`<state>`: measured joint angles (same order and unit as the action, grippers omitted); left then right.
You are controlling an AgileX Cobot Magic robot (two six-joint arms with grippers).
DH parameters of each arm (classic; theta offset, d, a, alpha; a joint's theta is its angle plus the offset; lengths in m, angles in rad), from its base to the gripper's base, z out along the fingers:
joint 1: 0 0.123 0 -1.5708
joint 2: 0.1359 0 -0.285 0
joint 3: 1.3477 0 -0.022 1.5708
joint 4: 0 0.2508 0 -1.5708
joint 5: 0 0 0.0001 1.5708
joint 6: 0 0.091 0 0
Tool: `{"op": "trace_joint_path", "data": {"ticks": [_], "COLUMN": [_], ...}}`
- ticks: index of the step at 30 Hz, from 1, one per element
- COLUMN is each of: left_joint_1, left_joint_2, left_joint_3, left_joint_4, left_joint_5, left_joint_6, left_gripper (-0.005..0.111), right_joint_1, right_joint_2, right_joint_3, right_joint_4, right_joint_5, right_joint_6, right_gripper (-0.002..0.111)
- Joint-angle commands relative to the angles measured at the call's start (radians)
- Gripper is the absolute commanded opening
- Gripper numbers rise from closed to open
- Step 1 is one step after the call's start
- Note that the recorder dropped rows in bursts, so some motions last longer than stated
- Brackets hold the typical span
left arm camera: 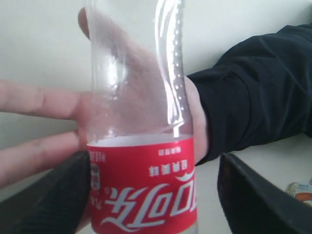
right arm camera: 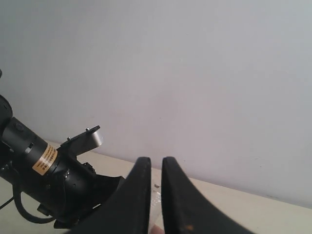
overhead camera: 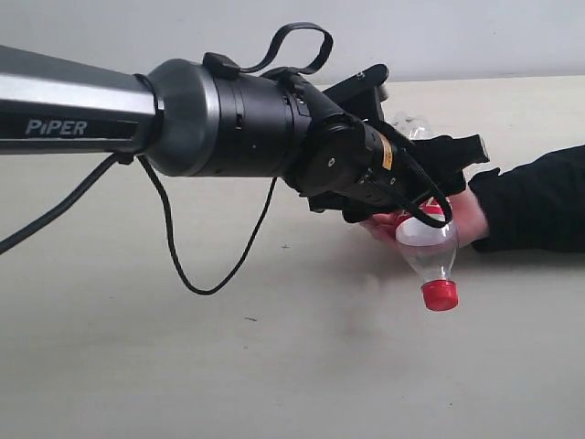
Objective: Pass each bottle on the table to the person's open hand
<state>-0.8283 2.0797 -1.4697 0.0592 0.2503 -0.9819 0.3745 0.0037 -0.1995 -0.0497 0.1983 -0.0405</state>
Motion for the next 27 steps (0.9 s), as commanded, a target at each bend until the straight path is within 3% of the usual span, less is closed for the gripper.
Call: {"op": "trace_joint_path", "data": {"ticks": [1,4,9,15,20,27], "left_joint_1": [0.012,0.021,0.052,0.057,0.005,-0.101], "left_joint_2": [-0.058,-0.105,-0.224,-0.389,-0.589,-0.925], "left_joint_3": [-0.001,-0.001,-0.001,0.052,0.260,0.510], "left_joint_4": [0.007,0.007,0.007,0.012,0.015,0.015], "left_joint_5": [0.010,0.026,0.132,0.235,0.081,0.024], "left_joint_6": [0.035,0.061,0.125,0.350,0.418,0.519], "left_gripper": [0.064,0.049,0.000,0.000,0.000,0.000], "right_joint_1": [-0.004,-0.004,-0.004,-0.004,-0.004,-0.004], "right_joint_2": [-0.004,-0.004,-0.004,-0.004,-0.004,-0.004], "right_joint_3": [0.002,0.002,0.002,0.002,0.002,0.002], "right_joint_4": [-0.001,-0.001,-0.001,-0.001,-0.001,-0.001], "right_joint_5": [0.000,0.000,0.000,0.000,0.000,0.000], "right_joint_6": [-0.009,-0.009,-0.009,-0.009,-0.009,-0.009], "right_gripper": [0.010,0.010,0.010,0.010,0.010,0.010]}}
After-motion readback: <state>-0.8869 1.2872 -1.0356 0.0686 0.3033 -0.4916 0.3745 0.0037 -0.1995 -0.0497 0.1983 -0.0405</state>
